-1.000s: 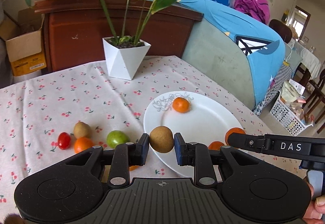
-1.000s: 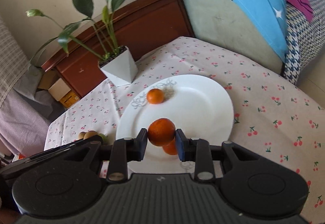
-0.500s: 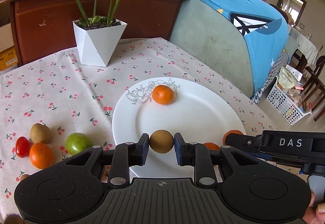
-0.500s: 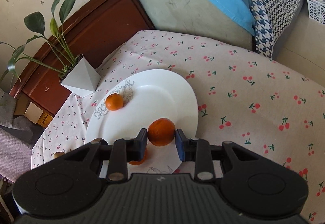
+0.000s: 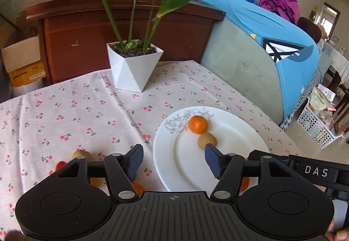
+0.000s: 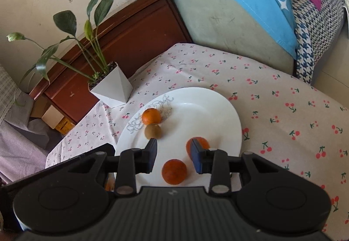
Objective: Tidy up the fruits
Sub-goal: 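Release the kiwi from the left gripper while the right gripper releases the tangerine onto the plate, then grasp a brown kiwi with the left gripper while the right gripper grasps a red tomato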
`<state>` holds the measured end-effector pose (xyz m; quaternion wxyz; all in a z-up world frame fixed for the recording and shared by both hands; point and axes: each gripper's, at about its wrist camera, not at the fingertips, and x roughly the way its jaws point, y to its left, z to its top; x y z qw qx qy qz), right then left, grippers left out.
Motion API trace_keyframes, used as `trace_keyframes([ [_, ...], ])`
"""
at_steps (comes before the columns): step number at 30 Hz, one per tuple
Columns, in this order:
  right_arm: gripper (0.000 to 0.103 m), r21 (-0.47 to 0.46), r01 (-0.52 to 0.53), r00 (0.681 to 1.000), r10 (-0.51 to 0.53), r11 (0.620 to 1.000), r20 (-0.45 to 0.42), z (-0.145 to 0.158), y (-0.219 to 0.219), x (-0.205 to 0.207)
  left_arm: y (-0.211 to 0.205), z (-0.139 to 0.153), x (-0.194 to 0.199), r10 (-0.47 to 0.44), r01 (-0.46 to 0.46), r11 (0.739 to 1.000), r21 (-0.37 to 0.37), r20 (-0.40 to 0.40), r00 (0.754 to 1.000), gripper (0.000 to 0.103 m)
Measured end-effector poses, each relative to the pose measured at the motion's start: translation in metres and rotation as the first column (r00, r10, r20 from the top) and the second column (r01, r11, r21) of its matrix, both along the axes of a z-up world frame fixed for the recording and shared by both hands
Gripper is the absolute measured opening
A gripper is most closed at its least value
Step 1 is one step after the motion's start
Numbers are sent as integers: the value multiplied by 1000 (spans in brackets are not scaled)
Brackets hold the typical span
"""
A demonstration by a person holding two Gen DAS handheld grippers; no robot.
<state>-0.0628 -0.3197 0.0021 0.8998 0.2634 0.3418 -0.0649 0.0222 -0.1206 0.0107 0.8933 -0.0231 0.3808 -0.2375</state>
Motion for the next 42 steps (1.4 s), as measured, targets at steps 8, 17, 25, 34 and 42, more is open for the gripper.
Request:
trace_keyframes([
  [8,40,-19,-138,990,138,990,-5,0,35,6,40,5,5,79,-79,996,33,-10,997,62],
  [17,40,-16,-246,969,245,969,-22,-6,67,9,79,6,2,168,-166,984,66,-21,986,62],
  [25,40,-37,-394,919,393,918,-37,-13,105,8,104,0,-2,217,-214,973,87,-28,976,60],
  [34,39,-104,-533,846,527,840,-74,-24,141,7,119,-13,-14,193,-188,977,100,-43,980,58],
  [42,33,-145,-558,830,548,817,-105,-34,154,12,128,-22,-18,202,-193,976,103,-75,977,57],
])
